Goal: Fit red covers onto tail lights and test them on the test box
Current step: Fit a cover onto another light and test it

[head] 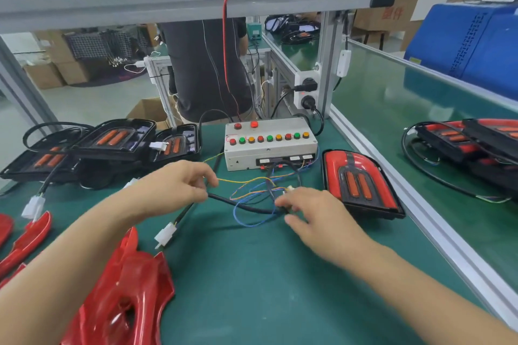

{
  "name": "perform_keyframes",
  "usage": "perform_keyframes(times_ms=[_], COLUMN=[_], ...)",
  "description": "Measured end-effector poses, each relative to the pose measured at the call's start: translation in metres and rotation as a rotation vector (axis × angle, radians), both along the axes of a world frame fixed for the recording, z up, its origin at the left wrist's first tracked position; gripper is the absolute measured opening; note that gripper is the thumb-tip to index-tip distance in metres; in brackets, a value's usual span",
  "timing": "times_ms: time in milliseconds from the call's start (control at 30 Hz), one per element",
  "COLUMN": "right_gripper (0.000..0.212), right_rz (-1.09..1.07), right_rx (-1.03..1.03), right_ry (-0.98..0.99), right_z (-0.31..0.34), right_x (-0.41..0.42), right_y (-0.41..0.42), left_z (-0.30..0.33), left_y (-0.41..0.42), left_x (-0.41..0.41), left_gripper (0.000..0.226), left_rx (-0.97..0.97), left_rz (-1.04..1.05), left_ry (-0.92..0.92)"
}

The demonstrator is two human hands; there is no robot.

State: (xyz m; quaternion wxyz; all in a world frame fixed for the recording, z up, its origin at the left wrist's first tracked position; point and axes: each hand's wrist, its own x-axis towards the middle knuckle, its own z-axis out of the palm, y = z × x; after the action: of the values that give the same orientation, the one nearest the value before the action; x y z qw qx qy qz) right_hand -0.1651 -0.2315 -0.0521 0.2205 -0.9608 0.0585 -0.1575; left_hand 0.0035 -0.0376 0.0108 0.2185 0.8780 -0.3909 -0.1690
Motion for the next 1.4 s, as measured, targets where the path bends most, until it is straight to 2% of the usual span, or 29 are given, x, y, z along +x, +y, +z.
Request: perform_keyframes(times_ms=[67, 133, 200, 300, 400, 467, 500, 600, 633, 700, 767, 833, 933, 1000, 1033, 1133, 1167, 1267, 1400], right_gripper=[0.034, 0.037, 0.041, 0.034, 0.032, 0.027, 0.023, 0.017, 0.017, 0.015, 0.013, 0.015, 0.010, 0.007, 0.002, 0.032, 0.036, 0.013, 0.011], right_rz=[-0.015, 0.009, 0.126, 0.281, 0.146, 0.072, 0.066, 0.048, 0.044, 0.060, 0.120, 0.171, 0.151, 0.084, 0.021, -0.204, -0.252, -0.331, -0.329], right_rx=[-0.088, -0.051, 0.000, 0.165, 0.284, 0.365, 0.388, 0.542, 0.598, 0.632, 0.580, 0.560, 0.744, 0.818, 0.790, 0.560, 0.475, 0.304, 0.228], right_ry=[-0.019, -0.113, -0.134, -0.124, -0.234, -0.287, -0.308, -0.301, -0.286, -0.233, -0.138, -0.103, -0.176, -0.240, -0.251, -0.127, -0.045, 0.128, 0.158], right_z=[-0.007, -0.007, -0.006, -0.007, -0.014, -0.017, -0.019, -0.019, -0.019, -0.019, -0.019, -0.018, -0.010, -0.006, -0.006, -0.012, -0.012, -0.012, -0.009], right_x=[0.000, 0.001, 0.002, 0.002, -0.003, -0.005, -0.005, 0.000, 0.001, 0.002, 0.001, -0.003, -0.010, -0.011, -0.009, 0.002, 0.006, 0.016, 0.020], right_y=[0.005, 0.011, 0.018, 0.030, 0.038, 0.039, 0.040, 0.040, 0.040, 0.044, 0.048, 0.050, 0.046, 0.041, 0.039, 0.031, 0.031, 0.033, 0.034], left_z=[0.007, 0.012, 0.014, 0.011, 0.009, 0.008, 0.005, -0.005, -0.007, -0.006, -0.003, -0.001, -0.010, -0.018, -0.023, -0.035, -0.037, -0.038, -0.036], left_y=[-0.009, -0.020, -0.031, -0.042, -0.043, -0.045, -0.048, -0.062, -0.067, -0.078, -0.091, -0.102, -0.107, -0.102, -0.099, -0.092, -0.090, -0.087, -0.089], left_x=[-0.006, -0.018, -0.032, -0.048, -0.049, -0.044, -0.040, -0.027, -0.025, -0.022, -0.018, -0.007, 0.006, 0.004, 0.003, 0.004, 0.005, 0.006, 0.002], left_gripper=[0.021, 0.016, 0.015, 0.018, 0.016, 0.009, 0.007, 0.005, 0.009, 0.013, 0.014, 0.014, 0.016, 0.022, 0.025, 0.007, 0.014, 0.019, 0.010], left_rx=[0.013, 0.018, -0.008, -0.091, -0.179, -0.229, -0.265, -0.398, -0.395, -0.311, -0.189, -0.091, 0.015, 0.071, 0.085, -0.044, -0.112, -0.235, -0.254], left_rz=[-0.069, -0.130, -0.150, -0.168, -0.155, -0.136, -0.113, 0.051, 0.064, -0.017, -0.106, -0.079, 0.048, 0.039, 0.019, 0.003, 0.012, 0.039, 0.006], left_ry=[-0.014, -0.051, -0.012, 0.241, 0.454, 0.518, 0.469, 0.056, -0.049, -0.137, -0.131, -0.055, 0.102, 0.187, 0.220, 0.277, 0.280, 0.205, -0.078])
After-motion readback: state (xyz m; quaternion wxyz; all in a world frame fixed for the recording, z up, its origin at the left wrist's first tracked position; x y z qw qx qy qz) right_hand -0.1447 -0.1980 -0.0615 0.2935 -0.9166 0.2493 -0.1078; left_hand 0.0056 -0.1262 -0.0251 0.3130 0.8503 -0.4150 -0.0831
